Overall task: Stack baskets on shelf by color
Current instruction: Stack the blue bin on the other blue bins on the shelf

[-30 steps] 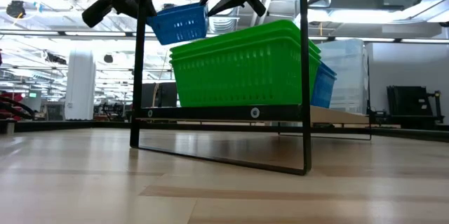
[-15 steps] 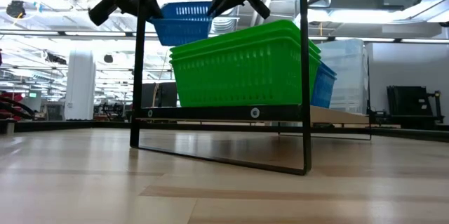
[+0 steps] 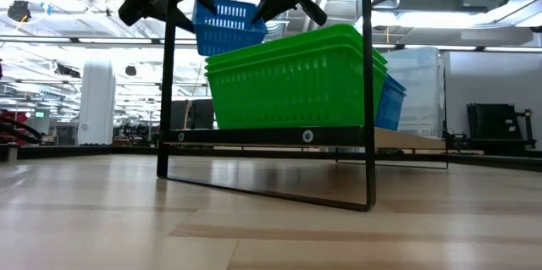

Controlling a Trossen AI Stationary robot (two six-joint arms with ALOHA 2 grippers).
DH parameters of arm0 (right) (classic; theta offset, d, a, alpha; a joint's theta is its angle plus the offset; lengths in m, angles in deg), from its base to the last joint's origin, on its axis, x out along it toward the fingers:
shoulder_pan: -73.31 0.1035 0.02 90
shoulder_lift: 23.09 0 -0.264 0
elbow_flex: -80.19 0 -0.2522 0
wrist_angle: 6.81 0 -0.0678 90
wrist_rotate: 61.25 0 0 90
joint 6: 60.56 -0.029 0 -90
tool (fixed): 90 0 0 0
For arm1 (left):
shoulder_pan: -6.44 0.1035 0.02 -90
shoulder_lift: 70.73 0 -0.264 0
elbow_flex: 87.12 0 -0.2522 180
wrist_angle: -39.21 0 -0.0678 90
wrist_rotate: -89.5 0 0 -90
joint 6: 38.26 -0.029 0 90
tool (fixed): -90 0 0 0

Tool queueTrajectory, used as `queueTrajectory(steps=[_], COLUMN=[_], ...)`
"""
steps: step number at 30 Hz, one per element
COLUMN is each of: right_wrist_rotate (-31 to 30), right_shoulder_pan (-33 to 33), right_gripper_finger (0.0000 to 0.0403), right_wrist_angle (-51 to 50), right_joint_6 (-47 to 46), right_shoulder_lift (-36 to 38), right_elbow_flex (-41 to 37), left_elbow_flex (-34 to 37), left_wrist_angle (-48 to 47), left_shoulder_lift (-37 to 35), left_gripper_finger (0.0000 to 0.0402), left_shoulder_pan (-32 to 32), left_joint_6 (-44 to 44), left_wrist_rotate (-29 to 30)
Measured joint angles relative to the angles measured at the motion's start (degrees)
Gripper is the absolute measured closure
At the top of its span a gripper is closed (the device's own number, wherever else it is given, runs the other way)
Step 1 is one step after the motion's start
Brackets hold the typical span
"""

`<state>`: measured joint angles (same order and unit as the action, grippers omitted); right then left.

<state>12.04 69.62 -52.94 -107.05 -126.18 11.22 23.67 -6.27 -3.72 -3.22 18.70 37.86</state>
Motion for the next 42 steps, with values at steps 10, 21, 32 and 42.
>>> queueTrajectory(steps=[10, 21, 32, 42], right_wrist_rotate=[16.14, 27.49, 28.62, 30.35], right_shoulder_pan=[-7.4, -9.57, -4.46, -5.52], right_gripper_finger=[0.04, 0.04, 0.04, 0.0398], right_wrist_angle=[-2.88, -26.3, -33.0, -30.98], right_joint_6=[8.39, 19.28, 26.21, 30.08], right_shoulder_lift=[1.82, 8.88, 13.9, 13.11], right_elbow_flex=[-0.04, -0.01, -5.77, -11.44], left_elbow_flex=[-0.17, -0.17, -0.17, -0.12], left_wrist_angle=[4.39, 6.27, 5.57, 5.52], left_shoulder_lift=[-6.48, -15.69, -16.7, -15.66], left_gripper_finger=[0.0105, 0.0104, 0.0104, 0.0104], left_shoulder_pan=[-0.08, -0.66, -0.91, -0.91], left_joint_6=[-7.03, -10.92, -12.67, -12.36], left_wrist_rotate=[-9.29, -16.8, -12.26, -12.17])
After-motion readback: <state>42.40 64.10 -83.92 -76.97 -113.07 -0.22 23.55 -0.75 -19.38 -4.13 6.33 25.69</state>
